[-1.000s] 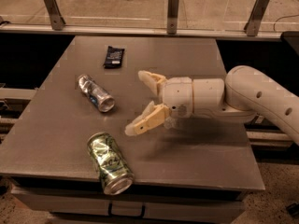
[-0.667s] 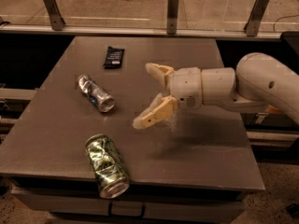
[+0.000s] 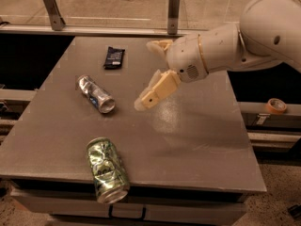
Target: Move redbull can near green can
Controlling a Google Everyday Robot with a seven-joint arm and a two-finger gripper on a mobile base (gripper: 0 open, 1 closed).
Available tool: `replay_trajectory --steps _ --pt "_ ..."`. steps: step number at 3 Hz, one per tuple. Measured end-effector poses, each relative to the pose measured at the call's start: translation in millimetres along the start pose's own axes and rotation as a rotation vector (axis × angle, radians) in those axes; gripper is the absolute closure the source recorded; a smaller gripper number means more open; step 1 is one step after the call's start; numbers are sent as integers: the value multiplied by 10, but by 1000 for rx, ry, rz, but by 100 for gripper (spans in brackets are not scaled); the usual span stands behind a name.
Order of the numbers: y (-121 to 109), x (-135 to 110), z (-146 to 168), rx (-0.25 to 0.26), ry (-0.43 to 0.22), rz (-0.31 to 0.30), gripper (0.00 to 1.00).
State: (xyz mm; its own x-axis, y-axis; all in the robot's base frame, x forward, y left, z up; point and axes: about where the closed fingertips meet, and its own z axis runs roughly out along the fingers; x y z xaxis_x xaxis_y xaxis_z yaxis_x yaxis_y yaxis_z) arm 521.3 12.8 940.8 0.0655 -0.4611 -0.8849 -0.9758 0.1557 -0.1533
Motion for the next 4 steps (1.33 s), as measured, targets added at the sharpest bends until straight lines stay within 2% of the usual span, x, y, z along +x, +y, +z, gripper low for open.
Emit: replay_trajectory --steps 2,4 --pt "-99 -173 583 25 301 -31 0" --pt "-10 -153 743 47 365 34 0"
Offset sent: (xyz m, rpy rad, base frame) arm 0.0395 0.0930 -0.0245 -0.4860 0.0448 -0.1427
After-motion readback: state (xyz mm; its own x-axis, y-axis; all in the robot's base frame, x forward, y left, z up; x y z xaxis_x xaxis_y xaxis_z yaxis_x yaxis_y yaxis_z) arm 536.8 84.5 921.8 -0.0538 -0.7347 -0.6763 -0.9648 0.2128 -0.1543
